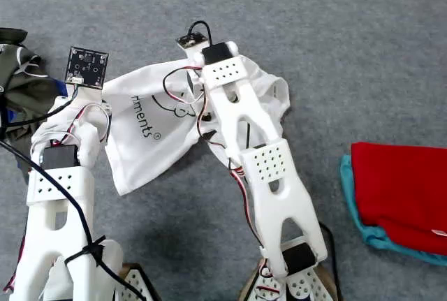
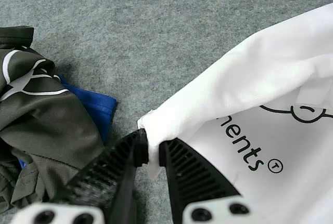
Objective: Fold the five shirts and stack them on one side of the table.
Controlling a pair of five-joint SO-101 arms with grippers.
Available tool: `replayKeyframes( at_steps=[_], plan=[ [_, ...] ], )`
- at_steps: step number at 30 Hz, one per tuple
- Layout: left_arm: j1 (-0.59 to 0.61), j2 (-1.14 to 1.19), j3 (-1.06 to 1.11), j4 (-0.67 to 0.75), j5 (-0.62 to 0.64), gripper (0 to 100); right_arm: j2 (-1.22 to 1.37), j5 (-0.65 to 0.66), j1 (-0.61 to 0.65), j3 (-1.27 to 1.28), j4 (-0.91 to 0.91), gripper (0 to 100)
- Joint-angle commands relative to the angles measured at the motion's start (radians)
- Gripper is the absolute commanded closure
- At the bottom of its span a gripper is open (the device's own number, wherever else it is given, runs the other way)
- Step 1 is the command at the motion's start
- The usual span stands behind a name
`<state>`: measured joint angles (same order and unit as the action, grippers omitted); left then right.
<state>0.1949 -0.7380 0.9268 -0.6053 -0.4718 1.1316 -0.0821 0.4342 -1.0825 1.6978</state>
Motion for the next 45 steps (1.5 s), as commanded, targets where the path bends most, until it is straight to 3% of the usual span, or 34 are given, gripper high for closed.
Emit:
replayKeyframes(
  at_steps=[1,4,9,16,24,33,39,45],
  plan=[
    [0.005,-0.021,-0.040,-0.003,0.009,98,0.016,0.008,0.001,-0.042,0.005,75.3],
    [0.003,-0.021,-0.040,-0.003,0.009,98,0.016,0.003,-0.001,-0.039,0.005,77.7],
    [0.005,-0.027,-0.040,-0.003,0.009,98,0.018,0.008,-0.007,-0.038,-0.008,94.3],
    [0.006,-0.030,-0.040,-0.005,0.009,98,0.045,0.000,-0.007,-0.076,-0.014,95.9],
    [0.008,-0.031,-0.083,-0.029,0.011,98,0.039,0.000,-0.119,-0.278,0.040,99.0],
    [0.000,-0.022,-0.457,-0.299,0.114,98,-0.065,0.057,-0.249,-0.545,0.089,99.0],
    [-0.002,-0.024,-0.717,-0.465,0.186,98,-0.364,0.094,-0.302,-0.453,0.089,98.9],
    [-0.025,-0.021,-1.074,-0.632,0.272,98,-0.760,0.120,-0.295,-0.197,0.089,98.8]
  ],
)
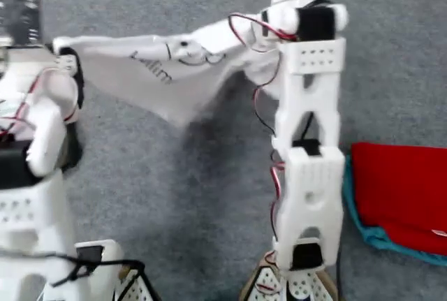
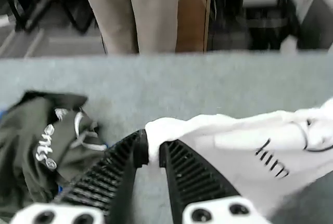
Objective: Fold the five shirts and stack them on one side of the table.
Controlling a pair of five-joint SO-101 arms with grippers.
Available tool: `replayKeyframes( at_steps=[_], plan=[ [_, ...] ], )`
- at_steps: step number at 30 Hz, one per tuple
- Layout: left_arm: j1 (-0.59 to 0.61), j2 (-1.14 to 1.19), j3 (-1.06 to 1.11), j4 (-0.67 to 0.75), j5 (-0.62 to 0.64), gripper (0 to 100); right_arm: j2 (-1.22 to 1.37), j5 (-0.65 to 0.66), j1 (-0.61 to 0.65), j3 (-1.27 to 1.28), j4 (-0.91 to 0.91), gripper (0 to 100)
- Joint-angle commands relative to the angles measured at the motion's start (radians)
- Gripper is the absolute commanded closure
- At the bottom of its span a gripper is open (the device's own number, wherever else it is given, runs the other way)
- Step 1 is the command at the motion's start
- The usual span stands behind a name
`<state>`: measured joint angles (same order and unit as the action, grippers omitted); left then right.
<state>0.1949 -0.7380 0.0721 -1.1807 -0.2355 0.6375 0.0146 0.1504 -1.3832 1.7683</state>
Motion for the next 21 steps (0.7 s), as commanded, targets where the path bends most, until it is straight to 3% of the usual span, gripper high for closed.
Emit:
replayKeyframes(
  at_steps=[1,7,12,17,21],
  plan=[
    [-0.034,-0.021,-0.285,-0.086,0.048,98,-0.340,0.031,-0.012,0.157,0.018,98.8],
    [-0.061,-0.021,-0.644,-0.195,0.138,98,-0.785,0.046,-0.012,0.469,0.018,98.7],
    [-0.060,-0.021,-0.815,-0.242,0.132,98,-1.145,0.048,0.050,0.771,0.018,98.7],
    [-0.066,-0.021,-0.778,-0.353,0.100,98,-1.440,-0.043,0.170,1.144,0.018,98.7],
    [-0.086,-0.021,-0.634,-0.439,0.100,98,-1.497,-0.126,0.229,1.417,0.014,98.7]
  ],
)
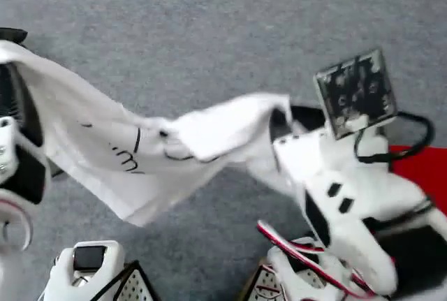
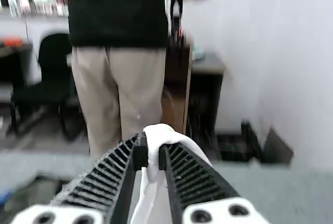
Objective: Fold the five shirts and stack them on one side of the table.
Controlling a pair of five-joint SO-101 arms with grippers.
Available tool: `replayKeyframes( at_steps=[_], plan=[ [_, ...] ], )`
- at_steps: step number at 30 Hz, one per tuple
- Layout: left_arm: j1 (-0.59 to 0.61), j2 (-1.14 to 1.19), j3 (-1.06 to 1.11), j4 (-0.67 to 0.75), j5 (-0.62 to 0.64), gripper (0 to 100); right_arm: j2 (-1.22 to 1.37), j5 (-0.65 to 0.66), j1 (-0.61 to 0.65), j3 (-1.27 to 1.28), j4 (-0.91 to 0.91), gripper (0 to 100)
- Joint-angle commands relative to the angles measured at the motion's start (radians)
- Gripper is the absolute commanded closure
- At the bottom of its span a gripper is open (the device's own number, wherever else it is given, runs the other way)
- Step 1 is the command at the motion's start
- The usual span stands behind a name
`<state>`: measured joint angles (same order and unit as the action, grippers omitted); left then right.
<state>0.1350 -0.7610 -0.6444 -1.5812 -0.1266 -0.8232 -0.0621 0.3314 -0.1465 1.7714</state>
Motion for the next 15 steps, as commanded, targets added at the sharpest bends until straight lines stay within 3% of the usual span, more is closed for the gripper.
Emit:
replayKeyframes(
  at_steps=[1,6,11,15],
  plan=[
    [-0.048,0.002,0.140,-0.044,-0.009,98,-0.033,-0.061,0.064,0.242,0.000,98.7],
    [-0.158,0.010,0.503,0.000,-0.008,98,-0.013,-0.063,0.085,0.545,-0.233,98.7],
    [-0.230,0.077,0.825,0.232,-0.006,98,0.079,-0.061,0.085,0.731,-0.439,98.7],
    [-0.222,0.216,0.924,0.350,-0.005,98,0.216,-0.061,0.084,0.748,-0.500,98.6]
  ],
)
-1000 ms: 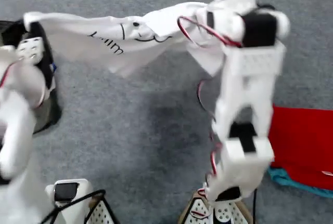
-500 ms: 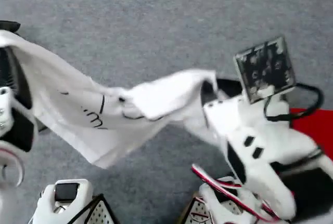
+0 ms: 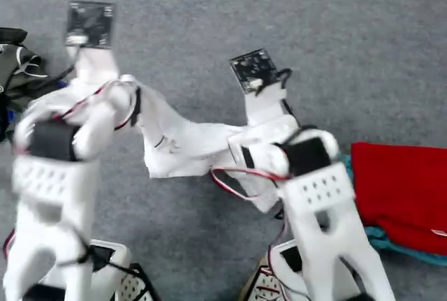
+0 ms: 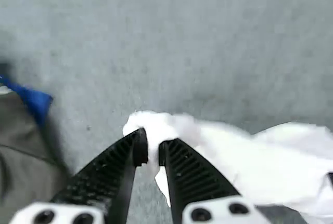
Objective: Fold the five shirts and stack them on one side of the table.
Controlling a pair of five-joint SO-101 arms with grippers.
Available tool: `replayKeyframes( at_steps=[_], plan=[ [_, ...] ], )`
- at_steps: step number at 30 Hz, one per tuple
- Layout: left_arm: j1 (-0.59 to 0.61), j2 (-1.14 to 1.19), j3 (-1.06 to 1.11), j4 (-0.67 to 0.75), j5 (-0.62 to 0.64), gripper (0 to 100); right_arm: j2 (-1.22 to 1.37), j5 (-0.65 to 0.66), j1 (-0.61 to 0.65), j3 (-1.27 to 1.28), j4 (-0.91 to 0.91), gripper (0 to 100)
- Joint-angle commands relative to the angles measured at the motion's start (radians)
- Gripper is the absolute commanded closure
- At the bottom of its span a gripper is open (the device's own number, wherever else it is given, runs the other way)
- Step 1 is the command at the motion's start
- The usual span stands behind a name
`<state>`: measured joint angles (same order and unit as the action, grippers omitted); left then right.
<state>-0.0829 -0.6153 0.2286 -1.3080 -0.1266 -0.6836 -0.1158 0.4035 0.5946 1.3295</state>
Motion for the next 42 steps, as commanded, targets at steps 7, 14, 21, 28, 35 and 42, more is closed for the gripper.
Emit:
replayKeyframes(
  at_steps=[7,14,21,28,35,42],
  plan=[
    [0.034,0.232,0.040,0.034,-0.005,98,0.295,-0.008,-0.081,-0.019,-0.074,78.6],
    [0.058,0.231,0.040,-0.071,-0.014,98,0.265,-0.008,-0.107,-0.154,0.011,75.6],
    [0.132,0.229,0.040,-0.109,-0.015,98,0.265,-0.008,-0.090,-0.375,0.157,75.6],
    [0.129,0.229,0.041,-0.109,-0.057,98,0.289,-0.008,-0.085,-0.429,0.209,75.7],
    [0.129,0.151,0.051,-0.109,-0.057,98,0.374,-0.020,-0.084,-0.437,0.296,77.5],
    [0.115,0.031,0.112,-0.110,-0.057,98,0.378,-0.031,-0.084,-0.437,0.373,87.8]
  ],
)
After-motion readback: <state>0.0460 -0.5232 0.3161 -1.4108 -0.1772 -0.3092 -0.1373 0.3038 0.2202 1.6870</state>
